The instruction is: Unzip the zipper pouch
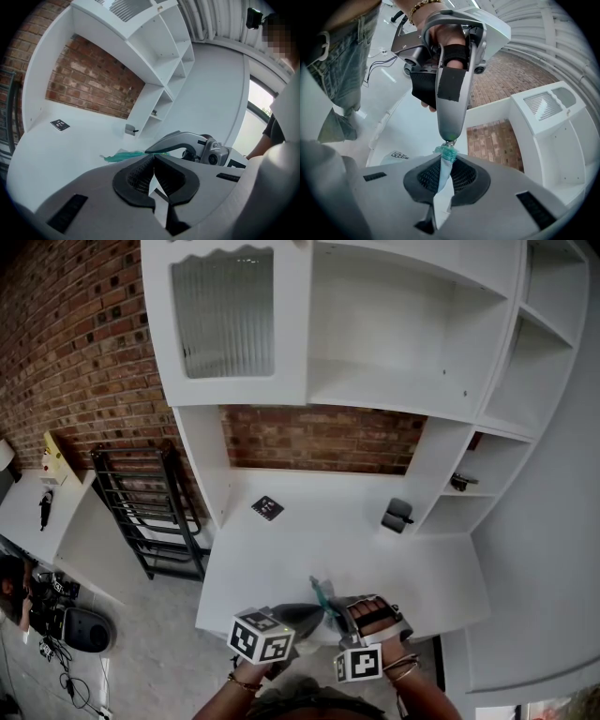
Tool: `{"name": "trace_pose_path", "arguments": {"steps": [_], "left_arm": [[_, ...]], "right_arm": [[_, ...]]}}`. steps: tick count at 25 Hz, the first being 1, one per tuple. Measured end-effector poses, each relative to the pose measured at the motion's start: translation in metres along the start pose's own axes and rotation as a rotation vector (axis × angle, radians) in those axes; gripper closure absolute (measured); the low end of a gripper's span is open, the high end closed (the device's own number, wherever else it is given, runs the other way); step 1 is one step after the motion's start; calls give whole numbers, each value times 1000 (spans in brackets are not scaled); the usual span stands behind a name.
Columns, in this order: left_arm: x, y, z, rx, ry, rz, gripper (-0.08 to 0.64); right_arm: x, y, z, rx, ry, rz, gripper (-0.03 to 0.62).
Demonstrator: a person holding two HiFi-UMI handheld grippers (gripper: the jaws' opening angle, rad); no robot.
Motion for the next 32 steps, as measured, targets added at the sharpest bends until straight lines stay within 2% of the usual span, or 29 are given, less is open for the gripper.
{"name": "trace_pose_path", "arguments": {"steps": [5,8,10,14,18,27,32], "left_arm": [[-1,-2,-3,-13,43,22,555],[-2,3,-22,96,11,22,557],[-2,6,-30,124,-11,9,557],[1,3,-30,131,-66,-19,557],[0,6,-32,125,-28,1,557],[1,7,-37,138,-32,11,557],[0,7,-40,119,-17,27,557]], "right_arm": [[-1,0,-1,-5,24,-2,584],[4,4,2,-14,8,30,584],[8,6,3,-16,8,45,584],[6,4,2,-10,-5,42,584],[8,3,3,-8,-6,44,584],[9,10,7,-22,-11,54,584],[10,12,6,-24,-17,55,584]]}}
Point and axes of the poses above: the fingertips, and each gripper's own axes: y backward along the fingers, z to its right, x out of its top, the point moved 3 cm from there along y, backward along the fingers, and after that the axes turned 3 degrees about z, right-handed, at the moved point
